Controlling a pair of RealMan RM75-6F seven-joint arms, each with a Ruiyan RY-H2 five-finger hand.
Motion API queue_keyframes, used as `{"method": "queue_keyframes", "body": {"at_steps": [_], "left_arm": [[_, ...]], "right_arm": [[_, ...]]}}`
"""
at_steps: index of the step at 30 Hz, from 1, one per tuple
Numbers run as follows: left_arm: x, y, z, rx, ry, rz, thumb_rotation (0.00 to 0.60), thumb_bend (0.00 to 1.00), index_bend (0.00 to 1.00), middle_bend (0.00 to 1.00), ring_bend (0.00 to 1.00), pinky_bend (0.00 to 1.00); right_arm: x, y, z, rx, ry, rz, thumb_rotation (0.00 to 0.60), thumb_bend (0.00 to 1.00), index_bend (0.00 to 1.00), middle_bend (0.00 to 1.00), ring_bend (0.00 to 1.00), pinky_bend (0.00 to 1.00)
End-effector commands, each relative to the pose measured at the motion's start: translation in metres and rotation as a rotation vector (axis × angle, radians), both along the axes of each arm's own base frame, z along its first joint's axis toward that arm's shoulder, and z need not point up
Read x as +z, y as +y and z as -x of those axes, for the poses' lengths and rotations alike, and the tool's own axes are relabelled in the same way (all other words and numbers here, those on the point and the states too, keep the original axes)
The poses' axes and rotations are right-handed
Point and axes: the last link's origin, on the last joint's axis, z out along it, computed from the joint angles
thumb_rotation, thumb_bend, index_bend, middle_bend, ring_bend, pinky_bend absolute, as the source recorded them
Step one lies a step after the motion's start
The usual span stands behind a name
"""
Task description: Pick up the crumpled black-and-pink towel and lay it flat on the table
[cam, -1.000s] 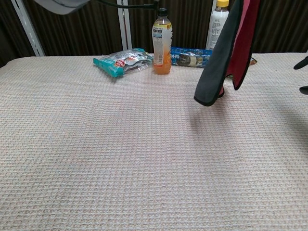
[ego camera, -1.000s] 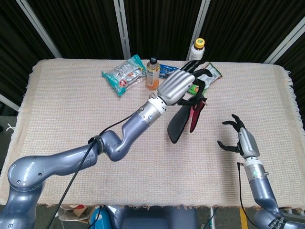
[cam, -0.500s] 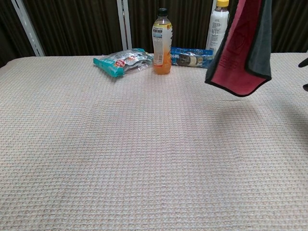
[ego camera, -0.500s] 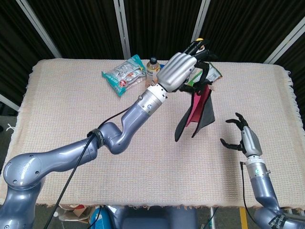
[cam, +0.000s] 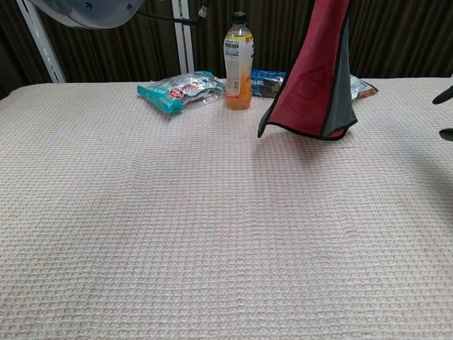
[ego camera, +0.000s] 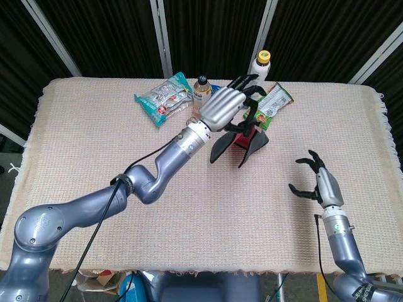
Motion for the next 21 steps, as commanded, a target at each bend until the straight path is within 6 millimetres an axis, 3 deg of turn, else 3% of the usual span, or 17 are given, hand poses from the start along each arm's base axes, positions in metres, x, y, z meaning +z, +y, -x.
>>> {"method": "queue_keyframes", "body": {"at_steps": [1,9,21], "left_arm": [[-0.006,-0.001,0.004,0.004,0.019,0.002,0.600,0.47,0.67,0.23,0.00,0.03],[-0.014,0.006,0.001,0.063,0.096,-0.031,0.600,0.50,0.70,0.25,0.00,0.03],[-0.022,0.000,-0.031,0.135,0.100,-0.042,0.600,0.50,0.66,0.25,0.00,0.05]], "right_arm": [[-0.003,0.003,-0.003,0.002,-0.010,-0.006,0.600,0.26,0.29,0.06,0.02,0.11],[-0.011,0.002,-0.009,-0.025,-0.047,0.000,0.600,0.26,0.33,0.06,0.02,0.11],[-0.035,-0.014,-0.028,-0.061,-0.081,-0.019,0.600,0.26,0.30,0.06,0.02,0.11]]}}
